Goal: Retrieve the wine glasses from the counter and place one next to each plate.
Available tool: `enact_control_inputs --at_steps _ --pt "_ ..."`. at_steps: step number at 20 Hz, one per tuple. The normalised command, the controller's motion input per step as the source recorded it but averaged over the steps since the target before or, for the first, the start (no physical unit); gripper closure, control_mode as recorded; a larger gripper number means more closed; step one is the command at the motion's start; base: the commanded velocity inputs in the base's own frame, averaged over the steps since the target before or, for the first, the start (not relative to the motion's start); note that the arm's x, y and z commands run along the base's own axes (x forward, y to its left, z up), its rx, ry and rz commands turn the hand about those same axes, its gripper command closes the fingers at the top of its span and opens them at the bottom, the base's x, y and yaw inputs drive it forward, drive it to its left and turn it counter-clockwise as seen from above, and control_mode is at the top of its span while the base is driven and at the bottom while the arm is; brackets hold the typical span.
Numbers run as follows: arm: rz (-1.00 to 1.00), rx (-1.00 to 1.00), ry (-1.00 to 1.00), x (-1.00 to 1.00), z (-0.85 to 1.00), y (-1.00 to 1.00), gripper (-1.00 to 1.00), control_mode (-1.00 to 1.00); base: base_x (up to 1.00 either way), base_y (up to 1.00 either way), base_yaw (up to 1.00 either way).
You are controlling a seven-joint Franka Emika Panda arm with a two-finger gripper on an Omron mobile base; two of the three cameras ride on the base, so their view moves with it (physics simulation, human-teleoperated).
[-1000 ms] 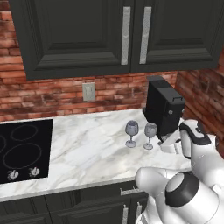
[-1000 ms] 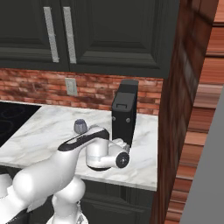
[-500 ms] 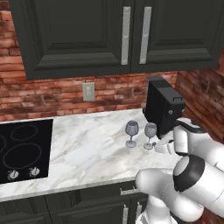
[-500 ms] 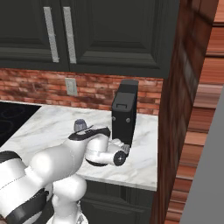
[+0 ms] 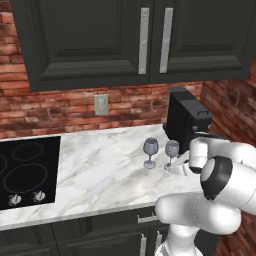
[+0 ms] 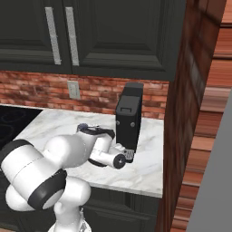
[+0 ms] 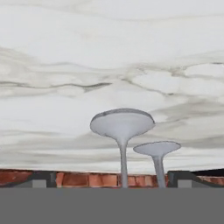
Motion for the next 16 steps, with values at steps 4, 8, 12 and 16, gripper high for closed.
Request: enact_control_inputs --at_steps 4,8,12,16 --pt "0.00 0.00 0.03 0.25 -0.16 0.04 -1.00 -1.00 0.00 0.00 0.00" --pt "0.00 0.00 0.04 0.27 -0.17 0.00 -1.00 -1.00 0.00 0.00 0.00" --pt "0.00 0.01 0.03 0.24 -0.18 0.00 -1.00 -1.00 0.00 0.00 0.00" --pt "0.00 0.02 0.03 0.26 -0.20 0.00 -1.00 -1.00 0.00 0.00 0.00"
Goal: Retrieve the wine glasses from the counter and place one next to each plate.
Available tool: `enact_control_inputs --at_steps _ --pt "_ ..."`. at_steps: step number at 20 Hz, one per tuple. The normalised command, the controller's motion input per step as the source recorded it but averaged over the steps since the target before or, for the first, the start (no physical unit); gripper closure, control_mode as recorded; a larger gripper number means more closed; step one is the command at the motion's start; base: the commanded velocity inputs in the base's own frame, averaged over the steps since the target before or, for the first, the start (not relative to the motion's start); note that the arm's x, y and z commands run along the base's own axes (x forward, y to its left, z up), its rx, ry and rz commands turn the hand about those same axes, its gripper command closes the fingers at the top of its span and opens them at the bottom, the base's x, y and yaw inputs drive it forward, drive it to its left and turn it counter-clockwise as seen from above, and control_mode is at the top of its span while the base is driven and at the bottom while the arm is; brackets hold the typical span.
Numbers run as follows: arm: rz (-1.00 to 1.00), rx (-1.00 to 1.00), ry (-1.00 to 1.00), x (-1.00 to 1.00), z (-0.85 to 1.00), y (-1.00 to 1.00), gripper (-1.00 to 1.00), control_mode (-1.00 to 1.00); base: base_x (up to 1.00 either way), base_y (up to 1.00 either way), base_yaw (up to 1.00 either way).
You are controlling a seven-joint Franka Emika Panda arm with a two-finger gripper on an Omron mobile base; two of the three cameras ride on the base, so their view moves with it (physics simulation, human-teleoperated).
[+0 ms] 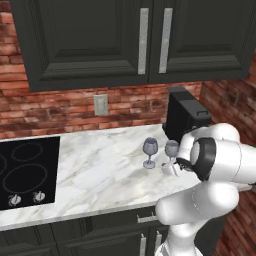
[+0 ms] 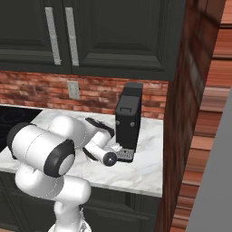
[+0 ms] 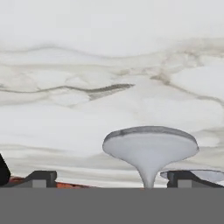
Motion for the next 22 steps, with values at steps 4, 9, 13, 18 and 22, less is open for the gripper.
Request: enact_control_inputs --at_steps 4,9,13,18,22 --pt "0.00 0.02 0.02 0.25 -0.15 0.00 -1.00 -1.00 0.00 0.00 0.00" --pt "0.00 0.04 0.01 0.09 -0.06 0.02 -1.00 -1.00 0.00 0.00 0.00" --pt "0.00 0.05 0.00 0.07 -0.07 0.06 1.00 -1.00 0.00 0.00 0.00" --pt "0.00 0.10 0.00 0.02 -0.08 0.00 1.00 -1.00 0.00 0.00 0.00" --pt "0.00 0.07 0.00 -0.06 0.00 -0.02 1.00 -1.00 0.00 0.00 0.00"
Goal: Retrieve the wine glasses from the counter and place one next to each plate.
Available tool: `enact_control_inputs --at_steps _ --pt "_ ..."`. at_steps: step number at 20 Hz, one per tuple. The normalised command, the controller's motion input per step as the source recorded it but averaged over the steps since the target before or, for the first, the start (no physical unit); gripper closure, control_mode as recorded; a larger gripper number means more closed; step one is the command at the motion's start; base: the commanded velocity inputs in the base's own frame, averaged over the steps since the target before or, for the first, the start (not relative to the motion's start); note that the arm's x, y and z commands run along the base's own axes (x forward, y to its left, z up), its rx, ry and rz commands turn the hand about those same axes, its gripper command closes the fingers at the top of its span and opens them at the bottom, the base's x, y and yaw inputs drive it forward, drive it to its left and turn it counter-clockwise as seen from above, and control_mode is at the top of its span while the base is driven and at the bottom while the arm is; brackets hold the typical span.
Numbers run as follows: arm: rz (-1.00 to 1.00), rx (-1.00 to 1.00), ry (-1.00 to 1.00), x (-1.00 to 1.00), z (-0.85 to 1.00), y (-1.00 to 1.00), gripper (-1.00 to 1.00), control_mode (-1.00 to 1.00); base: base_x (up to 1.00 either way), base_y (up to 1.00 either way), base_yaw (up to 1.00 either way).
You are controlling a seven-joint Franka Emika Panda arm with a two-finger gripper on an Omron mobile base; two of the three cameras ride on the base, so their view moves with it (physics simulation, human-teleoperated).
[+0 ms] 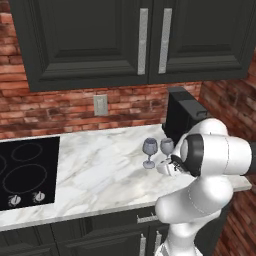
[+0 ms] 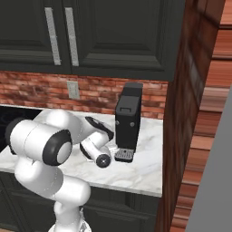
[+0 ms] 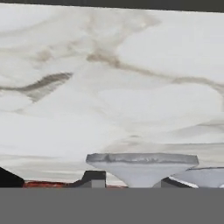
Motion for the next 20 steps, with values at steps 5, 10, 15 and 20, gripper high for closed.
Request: enact_control_inputs --at_steps 5,10,15,20 --pt "0.02 0.00 -0.11 -0.33 0.08 -0.03 1.00 -1.00 0.00 0.00 0.00" --pt "0.03 0.02 -0.10 -0.47 0.57 0.00 1.00 -1.00 0.00 0.00 0.00" --pt "0.01 0.08 0.00 -0.48 0.77 0.00 1.00 -1.00 0.00 0.00 0.00" --pt "0.00 0.04 0.14 -0.71 0.77 0.00 1.00 -1.00 0.00 0.00 0.00"
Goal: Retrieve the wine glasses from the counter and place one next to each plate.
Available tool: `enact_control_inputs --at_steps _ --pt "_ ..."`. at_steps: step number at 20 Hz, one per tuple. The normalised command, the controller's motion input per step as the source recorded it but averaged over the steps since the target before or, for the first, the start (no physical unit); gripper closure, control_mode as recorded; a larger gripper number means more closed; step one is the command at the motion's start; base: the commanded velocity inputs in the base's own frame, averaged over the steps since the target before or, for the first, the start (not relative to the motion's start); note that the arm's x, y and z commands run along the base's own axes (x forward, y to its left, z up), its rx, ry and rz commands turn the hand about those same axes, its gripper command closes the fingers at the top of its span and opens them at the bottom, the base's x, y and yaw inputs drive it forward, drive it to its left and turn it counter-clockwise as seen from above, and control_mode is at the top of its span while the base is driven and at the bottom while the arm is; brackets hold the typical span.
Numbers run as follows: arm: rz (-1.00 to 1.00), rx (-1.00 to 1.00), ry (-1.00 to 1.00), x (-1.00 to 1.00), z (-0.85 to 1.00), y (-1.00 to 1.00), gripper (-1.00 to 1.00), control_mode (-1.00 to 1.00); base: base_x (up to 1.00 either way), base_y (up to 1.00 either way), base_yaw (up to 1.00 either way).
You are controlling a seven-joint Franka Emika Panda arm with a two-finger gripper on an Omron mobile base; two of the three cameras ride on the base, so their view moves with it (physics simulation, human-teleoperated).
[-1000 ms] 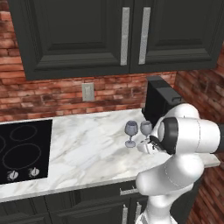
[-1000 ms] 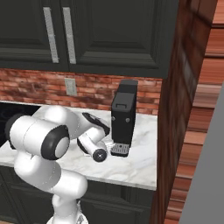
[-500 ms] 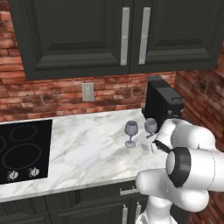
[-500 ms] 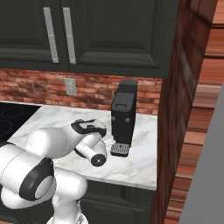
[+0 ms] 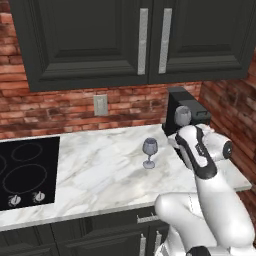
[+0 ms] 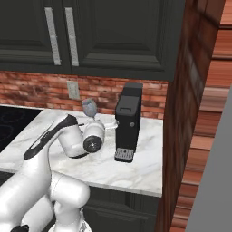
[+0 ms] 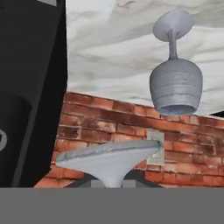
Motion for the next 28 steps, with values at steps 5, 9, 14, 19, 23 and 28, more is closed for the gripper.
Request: enact_control_inputs --at_steps 5,9,14,19,23,28 --pt "0.00 0.00 0.28 -0.98 0.35 0.00 1.00 -1.00 0.00 0.00 0.00" --pt "0.00 0.00 0.04 -1.00 0.48 -0.01 1.00 -1.00 0.00 0.00 0.00" --pt "0.01 0.01 0.00 -0.90 0.50 0.00 1.00 -1.00 0.00 0.00 0.00" --pt "0.02 0.03 0.02 -0.74 0.29 0.02 1.00 -1.00 0.00 0.00 0.00" --pt "0.03 0.01 0.01 -0.70 0.48 0.16 1.00 -1.00 0.00 0.00 0.00" --pt "0.02 0.00 0.00 -0.28 0.18 0.16 1.00 1.00 -0.50 0.49 0.09"
